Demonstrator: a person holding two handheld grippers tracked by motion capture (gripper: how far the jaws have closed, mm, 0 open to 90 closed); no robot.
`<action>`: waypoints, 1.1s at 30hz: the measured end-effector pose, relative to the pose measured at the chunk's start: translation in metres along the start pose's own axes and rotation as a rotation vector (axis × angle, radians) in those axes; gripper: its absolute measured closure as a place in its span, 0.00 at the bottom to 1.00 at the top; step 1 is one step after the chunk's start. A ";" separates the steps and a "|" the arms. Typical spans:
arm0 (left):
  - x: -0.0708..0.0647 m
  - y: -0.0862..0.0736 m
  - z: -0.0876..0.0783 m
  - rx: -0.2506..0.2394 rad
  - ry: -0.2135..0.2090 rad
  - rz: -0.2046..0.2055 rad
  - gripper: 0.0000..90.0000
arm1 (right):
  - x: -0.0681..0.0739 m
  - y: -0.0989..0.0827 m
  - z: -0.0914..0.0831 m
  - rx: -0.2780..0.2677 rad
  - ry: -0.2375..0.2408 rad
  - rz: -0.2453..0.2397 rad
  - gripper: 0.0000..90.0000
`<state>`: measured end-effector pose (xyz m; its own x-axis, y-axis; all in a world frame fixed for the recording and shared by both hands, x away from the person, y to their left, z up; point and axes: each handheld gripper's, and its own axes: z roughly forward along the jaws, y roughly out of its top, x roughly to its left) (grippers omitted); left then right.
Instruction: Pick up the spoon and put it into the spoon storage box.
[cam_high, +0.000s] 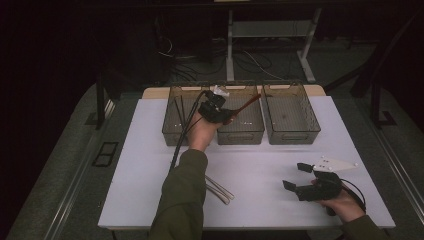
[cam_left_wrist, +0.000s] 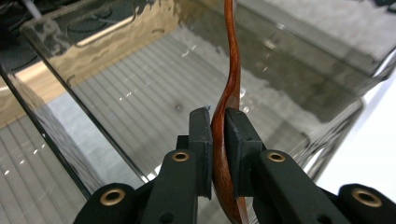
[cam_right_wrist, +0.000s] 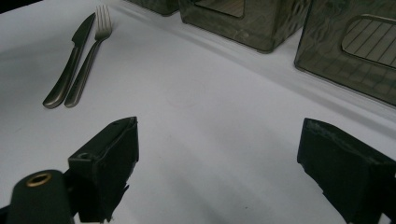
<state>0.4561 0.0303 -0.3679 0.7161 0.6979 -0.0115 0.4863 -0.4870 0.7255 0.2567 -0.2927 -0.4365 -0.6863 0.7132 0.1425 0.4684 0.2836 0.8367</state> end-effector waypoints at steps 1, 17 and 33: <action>0.000 0.000 0.001 0.008 0.003 -0.004 0.90 | 0.000 0.000 0.000 0.000 0.000 0.000 0.14; 0.000 -0.007 0.014 0.108 0.013 -0.025 0.90 | 0.000 0.000 0.000 0.001 -0.001 0.002 0.14; -0.003 -0.005 0.012 0.067 0.002 -0.001 0.72 | 0.000 0.000 -0.001 0.001 0.001 0.001 0.14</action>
<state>0.4578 0.0247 -0.3791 0.7149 0.6992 -0.0110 0.5193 -0.5203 0.6779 0.2565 -0.2931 -0.4361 -0.6862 0.7131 0.1435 0.4694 0.2835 0.8362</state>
